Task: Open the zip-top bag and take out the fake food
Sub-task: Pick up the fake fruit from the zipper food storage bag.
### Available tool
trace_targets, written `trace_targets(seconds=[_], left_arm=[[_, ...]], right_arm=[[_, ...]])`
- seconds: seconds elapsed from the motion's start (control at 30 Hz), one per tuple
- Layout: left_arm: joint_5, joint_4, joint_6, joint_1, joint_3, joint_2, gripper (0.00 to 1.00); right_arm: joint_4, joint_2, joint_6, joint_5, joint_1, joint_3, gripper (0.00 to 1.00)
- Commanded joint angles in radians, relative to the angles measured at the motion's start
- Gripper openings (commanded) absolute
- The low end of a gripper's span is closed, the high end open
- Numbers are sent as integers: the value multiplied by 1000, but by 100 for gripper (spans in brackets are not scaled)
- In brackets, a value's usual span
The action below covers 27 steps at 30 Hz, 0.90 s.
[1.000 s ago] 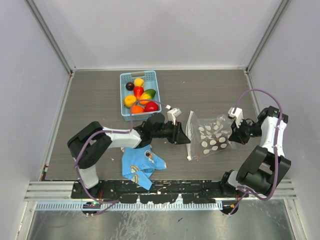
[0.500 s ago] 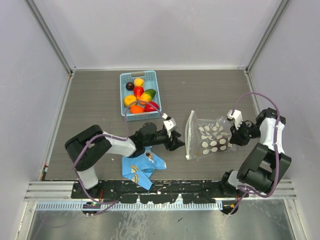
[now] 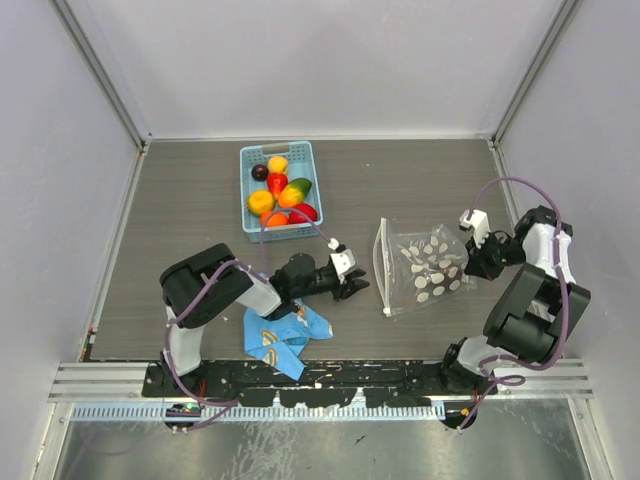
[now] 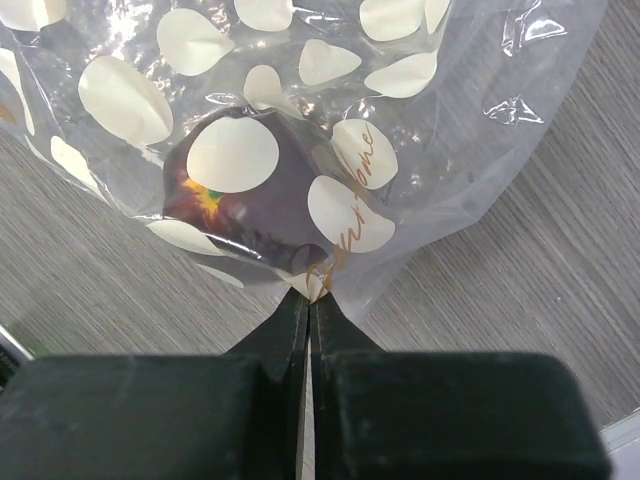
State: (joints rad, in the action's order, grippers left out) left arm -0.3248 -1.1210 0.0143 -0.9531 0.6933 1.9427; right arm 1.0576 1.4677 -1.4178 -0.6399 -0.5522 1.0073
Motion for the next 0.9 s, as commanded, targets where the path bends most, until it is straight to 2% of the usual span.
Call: trace_targets(seconds=[0.0, 0.17, 0.33, 0.4, 0.5, 0.57, 0.67, 0.87], left_arm=[[15, -134, 78, -20, 37, 16, 33], [15, -129, 108, -35, 63, 40, 34], [15, -119, 115, -38, 77, 54, 37], [16, -108, 114, -39, 85, 59, 37], [18, -94, 113, -42, 99, 66, 37], [20, -85, 113, -41, 106, 70, 38], [20, -65, 113, -44, 112, 70, 39], [14, -60, 109, -43, 122, 79, 40]], right_arm=[[-19, 19, -22, -16, -3, 51, 11], [88, 15, -110, 7, -11, 98, 28], [224, -30, -257, 13, -43, 168, 50], [258, -42, -340, -7, -43, 170, 64], [304, -58, -565, -50, -43, 118, 85], [324, -65, -779, -52, -44, 61, 94], [312, -46, -907, -64, -44, 39, 99], [277, 34, -955, -79, -41, 84, 99]])
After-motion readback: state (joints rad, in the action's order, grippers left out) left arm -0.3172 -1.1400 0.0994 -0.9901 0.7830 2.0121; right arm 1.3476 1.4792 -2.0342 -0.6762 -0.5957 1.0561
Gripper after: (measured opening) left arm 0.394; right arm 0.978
